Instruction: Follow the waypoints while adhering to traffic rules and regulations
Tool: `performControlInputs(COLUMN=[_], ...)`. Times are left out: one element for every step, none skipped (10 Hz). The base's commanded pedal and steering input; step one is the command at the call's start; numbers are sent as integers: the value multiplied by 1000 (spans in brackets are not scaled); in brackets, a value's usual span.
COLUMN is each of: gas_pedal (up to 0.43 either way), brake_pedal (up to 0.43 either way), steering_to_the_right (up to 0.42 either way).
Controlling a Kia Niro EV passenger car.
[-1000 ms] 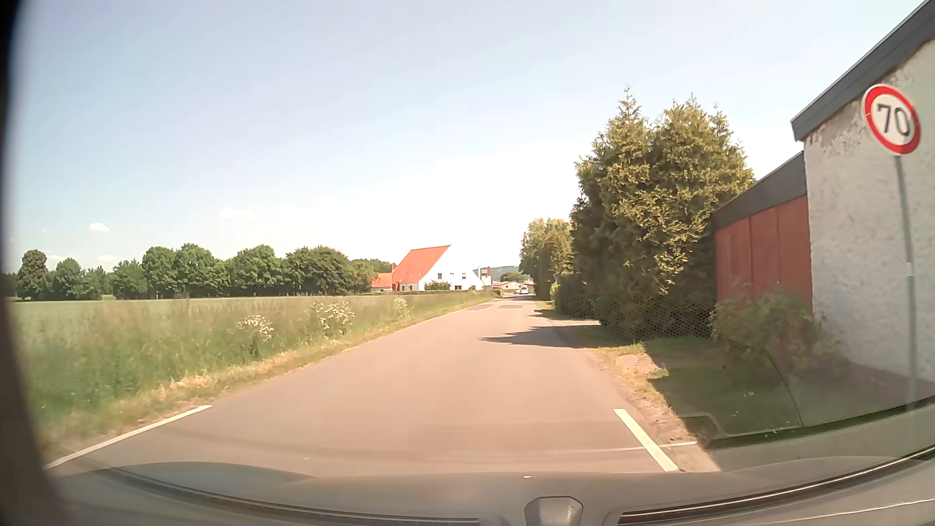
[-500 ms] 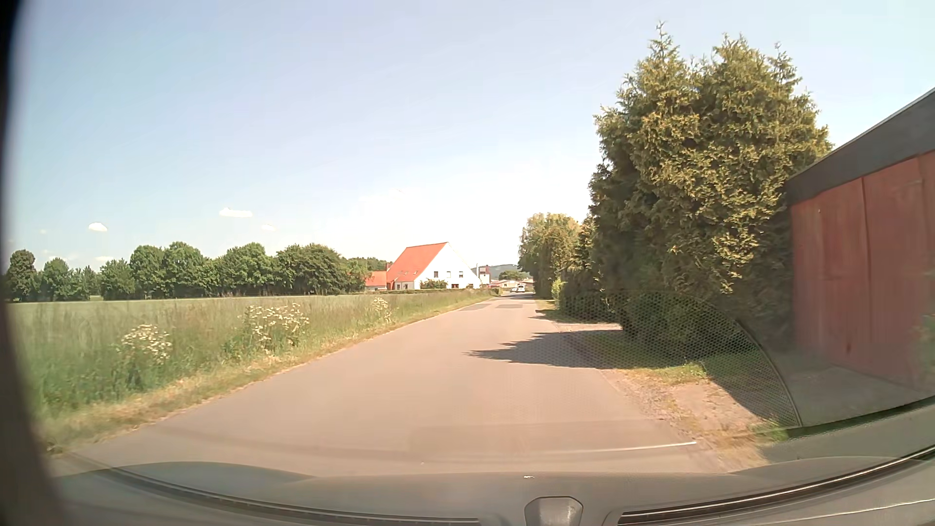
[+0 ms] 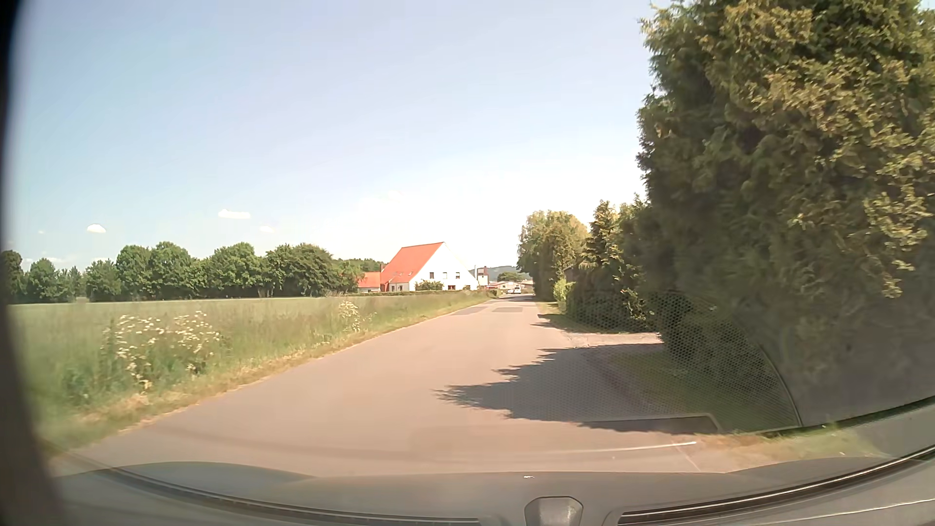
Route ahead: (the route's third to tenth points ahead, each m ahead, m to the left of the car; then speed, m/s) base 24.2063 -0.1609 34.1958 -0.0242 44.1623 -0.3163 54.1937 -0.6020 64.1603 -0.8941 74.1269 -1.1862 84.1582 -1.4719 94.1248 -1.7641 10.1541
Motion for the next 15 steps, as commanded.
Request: performControlInputs(gas_pedal=[390, 390, 390, 390, 390, 390, 390, 390, 390, 390, 390, 390, 390, 390, 378], brake_pedal=[6, 6, 6, 6, 6, 6, 6, 6, 6, 6, 6, 6, 6, 6, 6], steering_to_the_right=[4, 4, 4, 4, 4, 5, 6, 7, 7, 8, 7, 7, 7, 7, 7])
